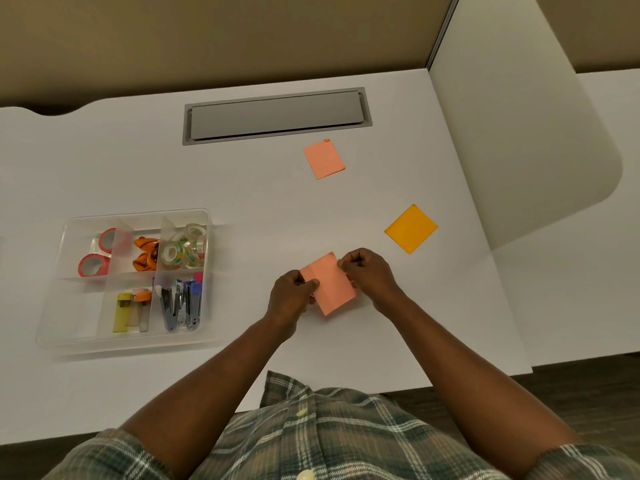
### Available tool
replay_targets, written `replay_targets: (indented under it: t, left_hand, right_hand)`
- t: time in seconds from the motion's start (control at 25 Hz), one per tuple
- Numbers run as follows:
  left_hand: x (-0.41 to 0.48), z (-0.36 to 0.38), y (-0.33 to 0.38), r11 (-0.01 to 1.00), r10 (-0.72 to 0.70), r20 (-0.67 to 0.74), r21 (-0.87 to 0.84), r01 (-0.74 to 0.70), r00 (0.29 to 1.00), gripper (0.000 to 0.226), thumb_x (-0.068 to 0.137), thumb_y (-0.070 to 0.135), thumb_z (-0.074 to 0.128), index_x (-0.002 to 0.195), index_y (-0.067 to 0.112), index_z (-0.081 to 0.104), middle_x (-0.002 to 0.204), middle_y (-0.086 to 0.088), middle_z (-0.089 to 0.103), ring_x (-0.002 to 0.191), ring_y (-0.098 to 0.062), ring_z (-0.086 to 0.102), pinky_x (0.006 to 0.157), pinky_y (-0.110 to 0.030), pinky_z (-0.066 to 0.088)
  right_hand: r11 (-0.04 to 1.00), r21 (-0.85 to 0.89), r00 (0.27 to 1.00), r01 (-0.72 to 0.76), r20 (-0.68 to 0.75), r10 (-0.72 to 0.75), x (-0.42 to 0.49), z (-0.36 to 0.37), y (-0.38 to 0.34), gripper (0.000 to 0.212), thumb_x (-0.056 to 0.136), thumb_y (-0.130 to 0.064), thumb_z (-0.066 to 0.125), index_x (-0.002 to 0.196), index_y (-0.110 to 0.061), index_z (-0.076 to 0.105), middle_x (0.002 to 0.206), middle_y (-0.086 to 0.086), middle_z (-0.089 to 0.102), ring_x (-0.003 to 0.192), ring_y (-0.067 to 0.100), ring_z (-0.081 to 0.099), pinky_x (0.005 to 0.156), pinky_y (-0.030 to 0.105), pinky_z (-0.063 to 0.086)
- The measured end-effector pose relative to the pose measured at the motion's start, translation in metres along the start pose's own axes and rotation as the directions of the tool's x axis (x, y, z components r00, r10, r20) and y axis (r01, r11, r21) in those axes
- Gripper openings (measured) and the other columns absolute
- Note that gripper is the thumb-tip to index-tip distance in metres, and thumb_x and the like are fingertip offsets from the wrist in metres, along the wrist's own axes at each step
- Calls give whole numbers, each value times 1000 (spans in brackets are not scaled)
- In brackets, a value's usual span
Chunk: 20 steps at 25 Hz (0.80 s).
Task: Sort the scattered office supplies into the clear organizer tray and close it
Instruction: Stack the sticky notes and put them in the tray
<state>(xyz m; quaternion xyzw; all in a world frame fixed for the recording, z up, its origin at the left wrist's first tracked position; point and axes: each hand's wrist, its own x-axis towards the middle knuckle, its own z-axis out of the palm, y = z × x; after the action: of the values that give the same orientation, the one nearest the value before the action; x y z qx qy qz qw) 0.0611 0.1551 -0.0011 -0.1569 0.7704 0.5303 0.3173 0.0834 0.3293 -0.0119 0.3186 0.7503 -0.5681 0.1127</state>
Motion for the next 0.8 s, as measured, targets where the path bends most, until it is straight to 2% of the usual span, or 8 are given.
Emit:
replay_targets:
  t: [0.08,0.16,0.2,0.28,0.4,0.64,0.72,0.8]
  left_hand:
    - [0,-1,3,1000,14,6,-7,-14,1000,14,93,17,62,104,9,65,92,-9,70,69,-19,62,59,-31,44]
    - [-1,-3,5,1000,17,5,-19,-17,1000,14,93,16,62,103,7,65,90,-9,69,67,-19,61,58,-31,43]
    - [-1,-4,5,1000,14,3,-26,-14,1000,13,93,16,62,103,7,65,89,-8,69,66,-19,61,58,-31,43]
    - [-3,-6,5,999,7,-1,-33,-7,1000,13,93,16,62,102,9,65,88,-7,69,66,-19,61,58,-31,43]
    - [-6,-6,2,999,2,1,-38,-2,1000,12,93,16,62,102,10,65,87,-7,69,66,-19,61,58,-31,43]
    - [-10,-4,1,1000,4,16,-19,-4,1000,10,94,16,61,102,10,65,87,-8,69,67,-20,61,59,-32,44]
    - [-10,-5,2,1000,7,14,-15,-6,1000,11,94,17,62,102,11,65,88,-8,69,68,-20,62,60,-32,45]
    - [-9,-6,5,1000,22,7,-18,-22,1000,11,93,17,62,102,12,65,90,-8,70,70,-20,63,60,-32,46]
  right_hand:
    - [975,-191,981,109,-137,-137,14,-16,0,17,87,-30,70,97,-17,66,100,1,69,96,21,64,83,35,51]
    - [876,-462,917,135,-277,-288,34,-41,2,31,87,-30,70,113,-16,63,114,10,62,107,30,59,86,38,46]
    - [828,-556,901,75,-318,-295,44,-55,3,42,86,-32,70,124,-16,58,124,13,56,116,34,53,91,42,44]
    - [764,-640,914,-83,-355,-198,60,-81,5,70,83,-39,72,141,-15,42,141,16,41,129,38,41,101,48,39]
    - [685,-705,941,-185,-329,-84,75,-98,5,94,73,-48,80,145,-9,33,140,18,38,128,38,40,99,47,41]
    - [616,-765,959,-186,-278,-55,92,-101,-7,83,67,-48,85,128,-8,45,128,14,48,122,33,45,97,42,40]
    - [671,-730,974,-129,-221,-53,92,-99,-5,78,71,-44,83,130,-10,46,127,14,52,121,35,48,96,42,42]
    - [782,-623,985,-23,-148,-90,90,-94,-1,62,73,-40,83,119,-9,55,118,15,61,113,35,58,90,41,47]
